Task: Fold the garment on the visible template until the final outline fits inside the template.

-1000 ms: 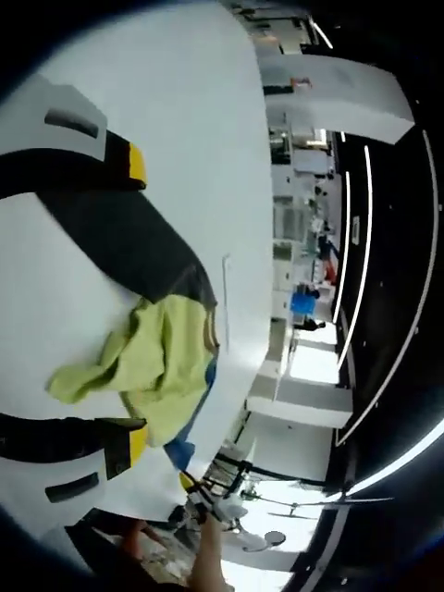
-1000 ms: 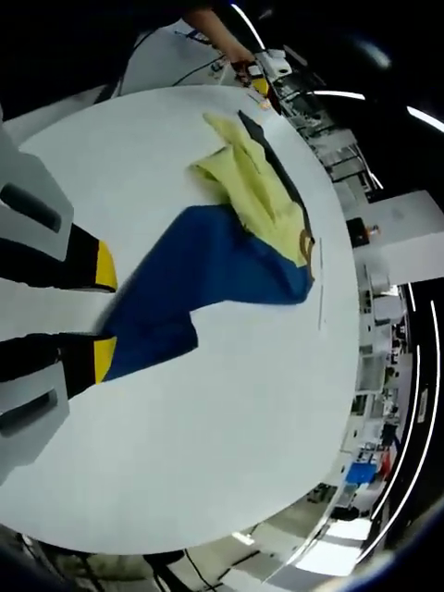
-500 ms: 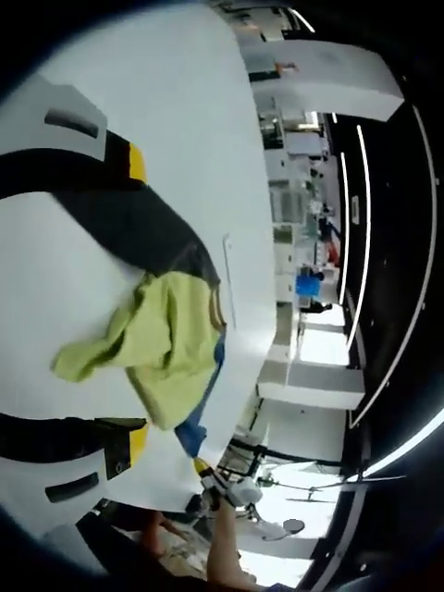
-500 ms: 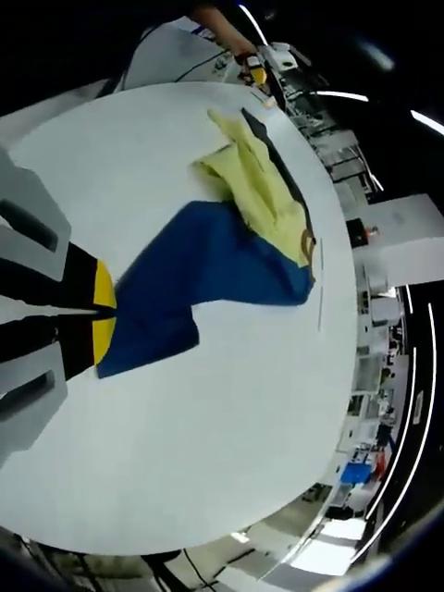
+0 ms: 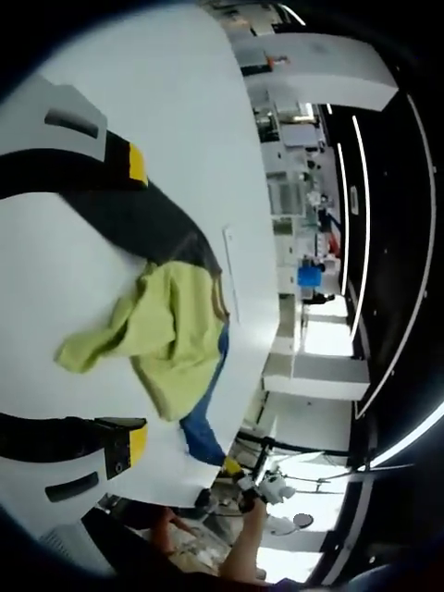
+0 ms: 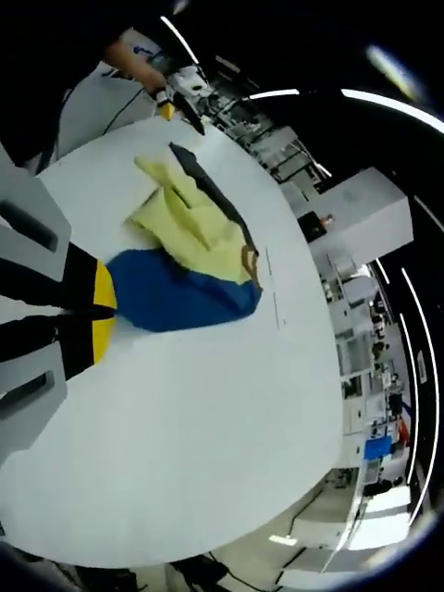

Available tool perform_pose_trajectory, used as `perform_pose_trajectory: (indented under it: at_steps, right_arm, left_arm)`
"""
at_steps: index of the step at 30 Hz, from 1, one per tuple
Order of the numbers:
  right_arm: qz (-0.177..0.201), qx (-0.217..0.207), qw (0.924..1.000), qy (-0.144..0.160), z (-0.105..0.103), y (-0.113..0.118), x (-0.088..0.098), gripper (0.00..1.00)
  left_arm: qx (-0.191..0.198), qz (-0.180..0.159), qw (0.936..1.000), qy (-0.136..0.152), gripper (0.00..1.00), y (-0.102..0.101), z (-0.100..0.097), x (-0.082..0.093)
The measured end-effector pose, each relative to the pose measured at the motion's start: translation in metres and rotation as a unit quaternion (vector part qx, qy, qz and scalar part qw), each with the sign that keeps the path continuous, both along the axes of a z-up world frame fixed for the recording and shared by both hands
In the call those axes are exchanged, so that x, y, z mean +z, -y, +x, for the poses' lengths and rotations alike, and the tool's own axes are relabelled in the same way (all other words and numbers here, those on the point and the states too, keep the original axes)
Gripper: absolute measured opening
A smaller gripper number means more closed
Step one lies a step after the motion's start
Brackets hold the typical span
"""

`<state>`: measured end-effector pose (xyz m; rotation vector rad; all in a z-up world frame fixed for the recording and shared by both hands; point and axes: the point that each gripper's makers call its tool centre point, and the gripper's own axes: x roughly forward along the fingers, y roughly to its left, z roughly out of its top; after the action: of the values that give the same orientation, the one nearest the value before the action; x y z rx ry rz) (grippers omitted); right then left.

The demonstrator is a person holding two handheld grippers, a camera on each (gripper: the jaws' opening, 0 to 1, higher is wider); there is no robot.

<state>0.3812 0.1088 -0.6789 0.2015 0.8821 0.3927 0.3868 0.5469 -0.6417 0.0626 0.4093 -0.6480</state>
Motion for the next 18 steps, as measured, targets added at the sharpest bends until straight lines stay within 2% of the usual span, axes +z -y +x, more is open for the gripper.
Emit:
perform_pose_trajectory:
  at_steps: [3,6,10,18]
  right_arm:
    - [-0.025,-0.016,0.9994,-0.02,0.019,0.02,-0.026,0.0]
    - [-0.037,-0.025,0.9984,-0.034,0.028,0.029,-0.044,0.0]
    - [-0.058,-0.025,0.9974,-0.034,0.038,0.034,-0.054,0.0]
    - [-0.094,-0.017,0.9938,-0.056,0.039,0.044,-0.071,0.0]
  left_arm:
    - [-0.003,0.002,1.0,-0.004,0.98,0.003,0.0,-0.002]
    - [-0.006,0.005,1.0,-0.002,0.98,0.005,0.001,-0.002]
    - [-0.007,0.009,0.9999,-0.002,0.98,0.004,0.001,-0.002]
    - [0.002,0.009,0.9999,-0.009,0.98,-0.003,0.002,-0.008]
